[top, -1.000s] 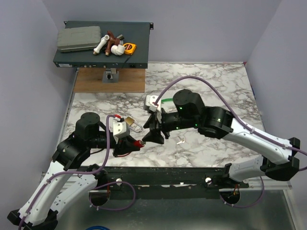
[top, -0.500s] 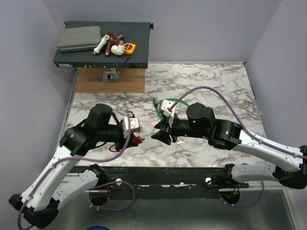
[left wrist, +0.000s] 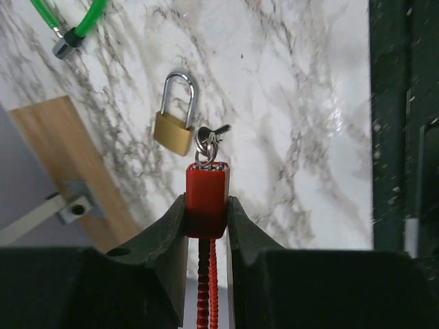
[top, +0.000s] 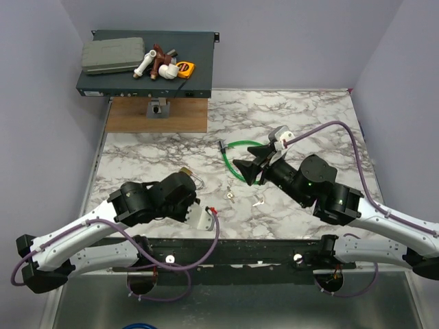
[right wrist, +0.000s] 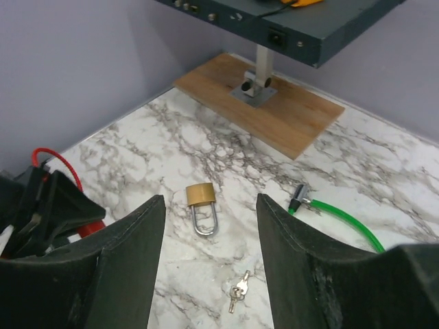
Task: Unlock with the key
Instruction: Unlock the lock.
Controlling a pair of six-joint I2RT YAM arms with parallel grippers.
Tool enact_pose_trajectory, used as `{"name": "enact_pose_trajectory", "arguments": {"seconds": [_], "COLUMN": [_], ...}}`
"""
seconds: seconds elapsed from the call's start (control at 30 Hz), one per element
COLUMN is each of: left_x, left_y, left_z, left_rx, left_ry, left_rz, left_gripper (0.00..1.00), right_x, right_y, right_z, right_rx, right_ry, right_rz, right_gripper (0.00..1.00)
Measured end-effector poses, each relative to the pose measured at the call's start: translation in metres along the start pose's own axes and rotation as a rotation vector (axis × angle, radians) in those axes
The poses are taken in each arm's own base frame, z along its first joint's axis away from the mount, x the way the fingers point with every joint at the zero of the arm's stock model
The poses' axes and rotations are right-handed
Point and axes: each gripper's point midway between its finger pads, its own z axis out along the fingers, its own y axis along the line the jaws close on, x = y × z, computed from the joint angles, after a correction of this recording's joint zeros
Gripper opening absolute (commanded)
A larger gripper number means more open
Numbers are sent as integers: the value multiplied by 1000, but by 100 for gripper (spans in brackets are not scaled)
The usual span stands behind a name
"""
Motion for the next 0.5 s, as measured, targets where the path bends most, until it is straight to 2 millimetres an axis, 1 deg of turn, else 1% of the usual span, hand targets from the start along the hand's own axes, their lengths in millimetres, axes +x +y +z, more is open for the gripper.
{"name": "enact_pose_trajectory", "arguments": {"seconds": [0.1,0.17,0.3,0.37,0.47,0.5], "left_x": [8,19,50,69,99,103], "left_y": [2,-2,-17,-21,-25,-25], "left_z": [1,6,15,16,15,13], "left_rx": [-25,-14,60,105,191,210], "left_ry": [73,147,292,390,571,611], "left_rz": [176,301,521,615,708,725], "left_gripper": [0,0,0,0,0,0], "right_x": [1,-1,-15,-22,-25,-25], "right_y": [-14,-23,-36,-39,-41,-41], "right_z": [-2,-7,-18,-21,-23,-23], "right_rx": [81,125,178,190,198,199], "right_ry": [-19,-38,-100,-124,-136,-135], "right_rz": [21,35,67,81,93,94], "right_gripper": [60,60,61,61,61,61]}}
